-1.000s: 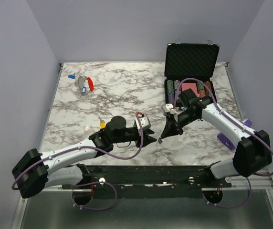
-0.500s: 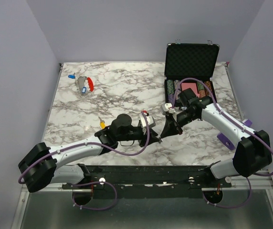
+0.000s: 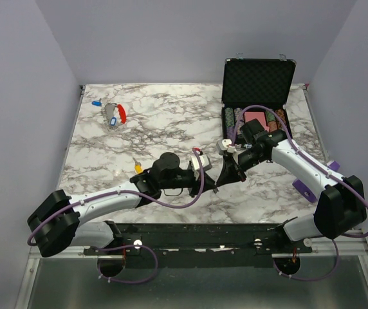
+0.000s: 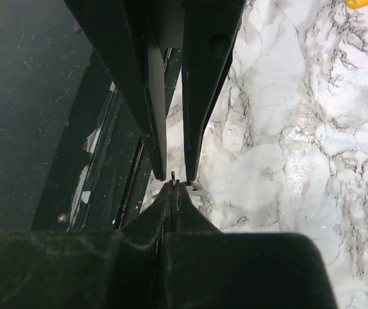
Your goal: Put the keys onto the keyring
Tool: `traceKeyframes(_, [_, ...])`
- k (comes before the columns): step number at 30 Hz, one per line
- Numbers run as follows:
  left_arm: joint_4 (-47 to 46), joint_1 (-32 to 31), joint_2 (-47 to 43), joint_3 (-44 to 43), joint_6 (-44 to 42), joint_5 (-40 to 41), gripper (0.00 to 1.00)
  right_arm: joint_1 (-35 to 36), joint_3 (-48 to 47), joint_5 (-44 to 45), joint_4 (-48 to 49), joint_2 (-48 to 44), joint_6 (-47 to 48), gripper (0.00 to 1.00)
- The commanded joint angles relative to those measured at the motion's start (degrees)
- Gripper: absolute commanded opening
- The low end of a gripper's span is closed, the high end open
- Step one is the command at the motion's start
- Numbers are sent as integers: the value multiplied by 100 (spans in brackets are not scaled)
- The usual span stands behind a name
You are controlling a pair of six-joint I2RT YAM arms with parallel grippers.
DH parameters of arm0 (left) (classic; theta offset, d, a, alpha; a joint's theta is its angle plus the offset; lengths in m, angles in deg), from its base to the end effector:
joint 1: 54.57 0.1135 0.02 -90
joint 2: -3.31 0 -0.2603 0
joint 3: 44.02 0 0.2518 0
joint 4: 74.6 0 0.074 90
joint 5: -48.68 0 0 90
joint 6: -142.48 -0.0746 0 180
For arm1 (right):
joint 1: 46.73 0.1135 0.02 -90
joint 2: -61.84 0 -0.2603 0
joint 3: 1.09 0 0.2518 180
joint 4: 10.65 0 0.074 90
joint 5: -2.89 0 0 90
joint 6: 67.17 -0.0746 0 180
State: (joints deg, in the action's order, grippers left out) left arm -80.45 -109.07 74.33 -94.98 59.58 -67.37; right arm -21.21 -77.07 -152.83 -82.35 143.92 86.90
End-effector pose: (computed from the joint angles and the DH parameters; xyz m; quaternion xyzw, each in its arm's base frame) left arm 0.1525 -0.2702 0.2387 0.4358 0.6484 -0.4592 0.4229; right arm 0.2023 0.1719 0.2422 -0.6294 0.5521 0.4798 0.2624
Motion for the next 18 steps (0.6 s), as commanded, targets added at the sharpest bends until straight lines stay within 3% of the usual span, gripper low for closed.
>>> traceKeyframes(1, [-5,-43,78,-106,-32,-94,26,41,-109,59,87,27,-44,1])
traceKeyframes(8, [118,-43,192,-221,-85,-129,15,50,-109,59,87,36,-44,1])
traceKeyframes(12, [171,-43,201,-264,-112,-173,0,59,-109,59,87,27,-44,1])
traceKeyframes(15, [127,-43,175,-238,-103,-164,0,67,-109,59,87,36,-44,1])
traceKeyframes(17, [-56,-43,79,-98,-7,11,0,67,-109,50,96,36,-70,8])
traceKeyframes(18, [-249,-43,0,59,90,125,0,76,-109,15,122,27,-123,18])
